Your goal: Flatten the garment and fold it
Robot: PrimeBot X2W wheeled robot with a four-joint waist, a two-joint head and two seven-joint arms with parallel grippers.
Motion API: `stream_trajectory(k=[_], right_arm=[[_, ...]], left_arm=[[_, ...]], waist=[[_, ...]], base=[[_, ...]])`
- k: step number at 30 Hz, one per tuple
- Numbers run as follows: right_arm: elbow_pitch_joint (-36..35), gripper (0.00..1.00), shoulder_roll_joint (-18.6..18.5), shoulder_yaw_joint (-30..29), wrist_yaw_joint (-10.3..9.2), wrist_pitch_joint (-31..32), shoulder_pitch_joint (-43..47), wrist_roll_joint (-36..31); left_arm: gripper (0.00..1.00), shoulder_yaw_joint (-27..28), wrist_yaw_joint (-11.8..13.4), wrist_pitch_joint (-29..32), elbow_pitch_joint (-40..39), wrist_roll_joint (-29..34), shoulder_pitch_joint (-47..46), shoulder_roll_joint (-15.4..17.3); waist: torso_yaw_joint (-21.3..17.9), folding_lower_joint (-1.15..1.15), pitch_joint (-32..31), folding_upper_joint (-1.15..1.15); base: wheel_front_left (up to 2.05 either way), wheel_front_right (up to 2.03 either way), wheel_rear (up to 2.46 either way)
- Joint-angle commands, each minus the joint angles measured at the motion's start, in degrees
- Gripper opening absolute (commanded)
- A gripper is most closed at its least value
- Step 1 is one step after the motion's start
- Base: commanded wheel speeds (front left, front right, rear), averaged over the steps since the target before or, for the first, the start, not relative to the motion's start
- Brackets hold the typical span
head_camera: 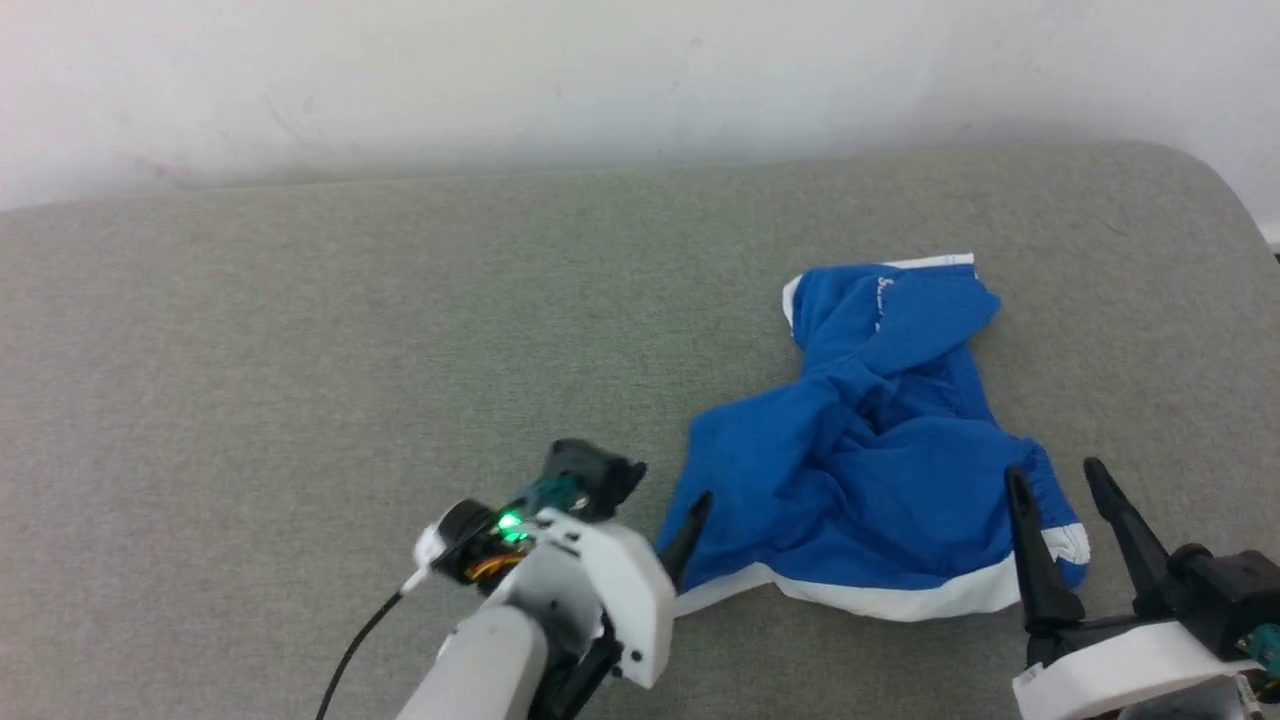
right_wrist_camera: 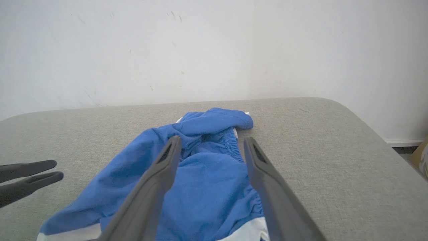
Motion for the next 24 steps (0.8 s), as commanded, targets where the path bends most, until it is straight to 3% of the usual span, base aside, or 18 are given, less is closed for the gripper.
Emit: stream_trajectory(k=[1,13,14,15,17,21,24], right_arm=[[-0.77,1.0,0.16,0.81,-0.04,0.23,-0.23,-0.07],[0.8,1.0,0.19,3.33,-0.04,0.05,-0.88,3.76],[0.95,1.0,0.19,3.26,-0.04,-0.02,-0.79,3.96],[1.08,1.0,0.2,3.19,-0.04,-0.06,-0.7,4.11],[1.32,1.0,0.2,3.26,-0.04,-0.18,-0.73,4.76],[1.73,1.0,0.2,3.68,-0.04,-0.22,-1.26,5.08],[1.89,1.0,0.2,3.57,-0.04,-0.03,-1.32,5.08]], left_arm=[[1.0,-1.41,-0.59,2.01,1.63,-0.14,-2.6,0.16],[1.0,-9.02,-1.33,17.08,14.73,-1.98,-9.06,3.77],[0.92,-9.49,-1.34,17.92,14.72,-2.53,-8.57,4.18],[0.73,-10.05,-1.36,18.86,14.68,-3.12,-8.01,4.64],[0.0,-11.27,-1.38,19.76,14.14,-4.04,-7.23,5.74],[0.0,-10.21,-0.96,15.69,11.42,-5.18,-6.91,6.94],[0.0,-6.48,1.97,11.38,8.0,-6.1,-6.03,8.16]], waist=[[-1.24,0.0,1.18,0.0],[-5.74,0.0,3.28,0.0],[-5.78,0.0,3.27,0.0],[-5.75,0.0,3.3,0.0],[-5.61,0.0,3.4,0.0],[-5.02,0.0,3.4,0.0],[-4.65,0.0,3.1,0.0]], base=[[0.0,0.0,0.0],[0.0,0.0,0.0],[0.0,0.0,0.0],[0.0,0.0,0.0],[0.0,0.0,0.0],[0.0,0.0,0.0],[0.0,0.0,0.0]])
